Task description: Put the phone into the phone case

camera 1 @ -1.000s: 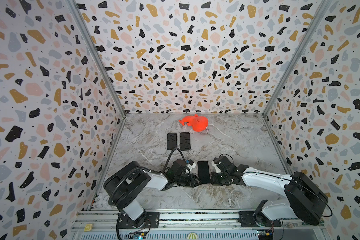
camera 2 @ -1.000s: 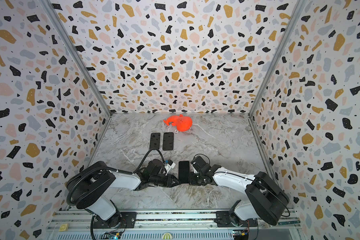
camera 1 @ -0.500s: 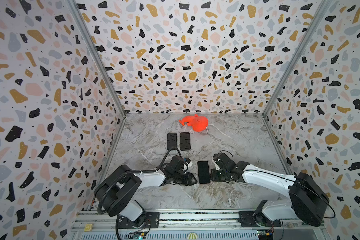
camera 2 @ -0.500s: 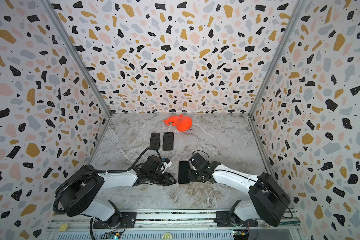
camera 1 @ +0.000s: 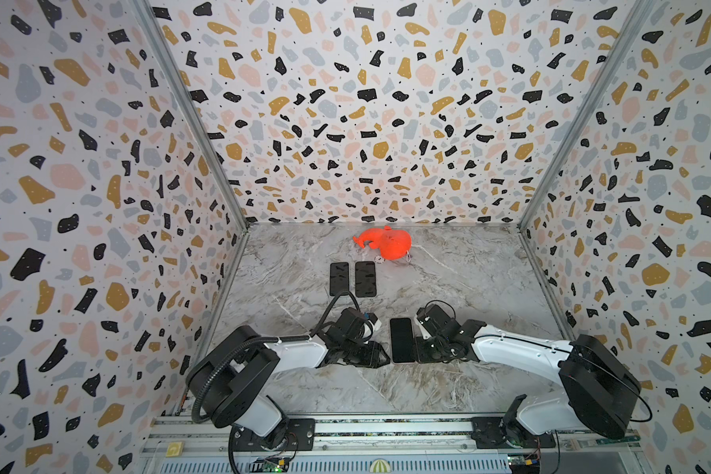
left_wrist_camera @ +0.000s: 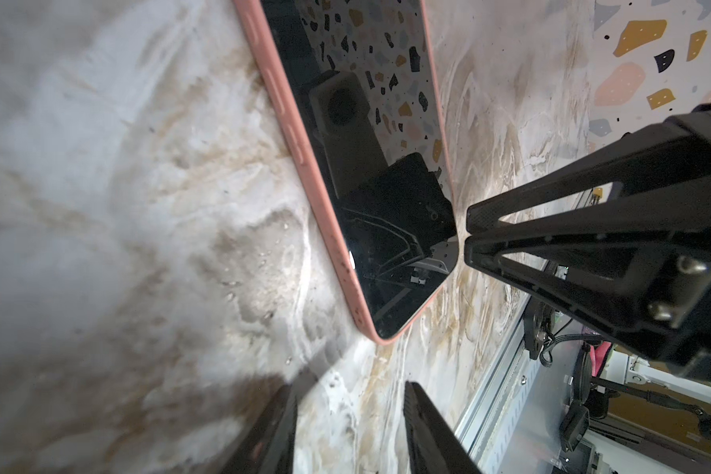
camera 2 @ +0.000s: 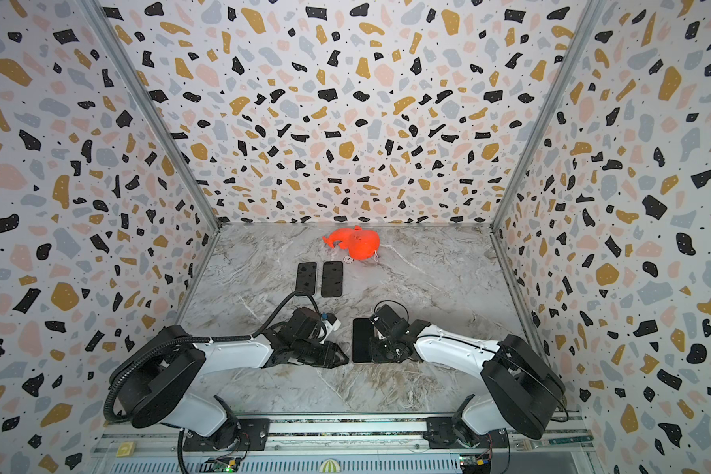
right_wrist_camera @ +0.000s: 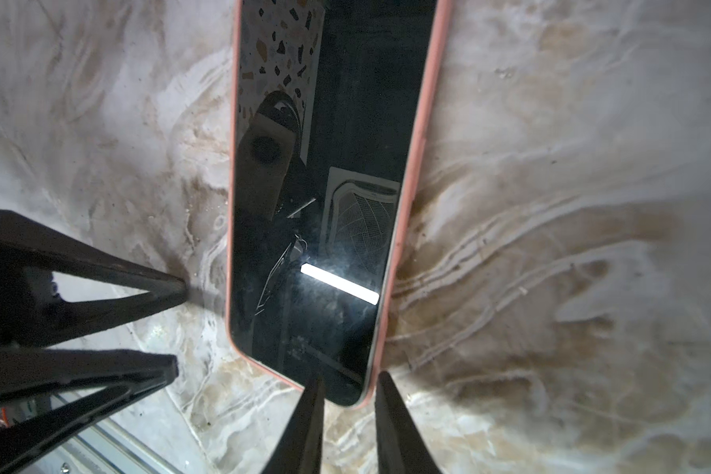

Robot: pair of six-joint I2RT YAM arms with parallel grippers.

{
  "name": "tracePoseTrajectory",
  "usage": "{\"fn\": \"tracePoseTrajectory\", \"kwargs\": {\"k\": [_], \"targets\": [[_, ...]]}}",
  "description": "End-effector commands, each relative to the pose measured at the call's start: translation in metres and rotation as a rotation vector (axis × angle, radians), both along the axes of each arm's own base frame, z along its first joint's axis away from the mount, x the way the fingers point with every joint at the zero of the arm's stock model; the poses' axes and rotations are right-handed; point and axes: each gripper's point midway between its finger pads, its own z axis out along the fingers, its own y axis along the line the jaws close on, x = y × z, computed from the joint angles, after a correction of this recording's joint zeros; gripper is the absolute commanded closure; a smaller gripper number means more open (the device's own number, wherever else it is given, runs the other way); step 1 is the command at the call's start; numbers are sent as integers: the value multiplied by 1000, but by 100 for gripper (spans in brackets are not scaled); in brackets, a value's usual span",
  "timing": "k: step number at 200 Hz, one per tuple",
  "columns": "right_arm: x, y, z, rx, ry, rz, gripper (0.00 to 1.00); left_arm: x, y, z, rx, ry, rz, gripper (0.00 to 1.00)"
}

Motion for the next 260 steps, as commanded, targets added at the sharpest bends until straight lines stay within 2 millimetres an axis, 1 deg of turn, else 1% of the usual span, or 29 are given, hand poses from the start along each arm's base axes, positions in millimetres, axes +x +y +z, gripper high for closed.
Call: {"fn": "tracePoseTrajectory", "kwargs": {"k": [1, 69, 90, 113, 129, 151, 174, 184, 202, 217, 229, 242, 260], "targets": [[-7, -3, -8, -10, 24, -3, 79, -1, 0, 0, -2, -14, 3, 55], [-12, -9, -19, -39, 40, -15, 87, -1, 1, 0, -6, -14, 9, 55], [-12, -10, -21, -44, 37, -20, 89, -1, 2, 0, -2, -17, 10, 56], [-14, -12, -27, -53, 49, -22, 90, -1, 4, -1, 1, -23, 14, 56], [-17, -16, -34, -76, 61, -23, 90, 0, 3, -2, 2, -20, 15, 56], [-18, -25, -39, -133, 51, -34, 91, 4, 1, 3, -18, -34, 24, 56], [-15, -27, -34, -178, 14, -40, 91, 7, 3, 10, -30, -48, 30, 56], [-12, -25, -27, -186, -7, -39, 91, 9, 6, 11, -27, -55, 36, 55], [-5, -18, -10, -180, -57, -39, 90, 13, 12, 15, -24, -63, 49, 55], [1, -12, 4, -161, -88, -40, 85, 17, 17, 18, -25, -71, 65, 55], [5, -8, 14, -151, -117, -43, 74, 21, 20, 21, -27, -79, 83, 55], [11, -4, 24, -142, -150, -59, 54, 26, 25, 24, -22, -89, 113, 52], [20, 1, 30, -138, -181, -85, 27, 34, 35, 27, -1, -103, 154, 44]]}}
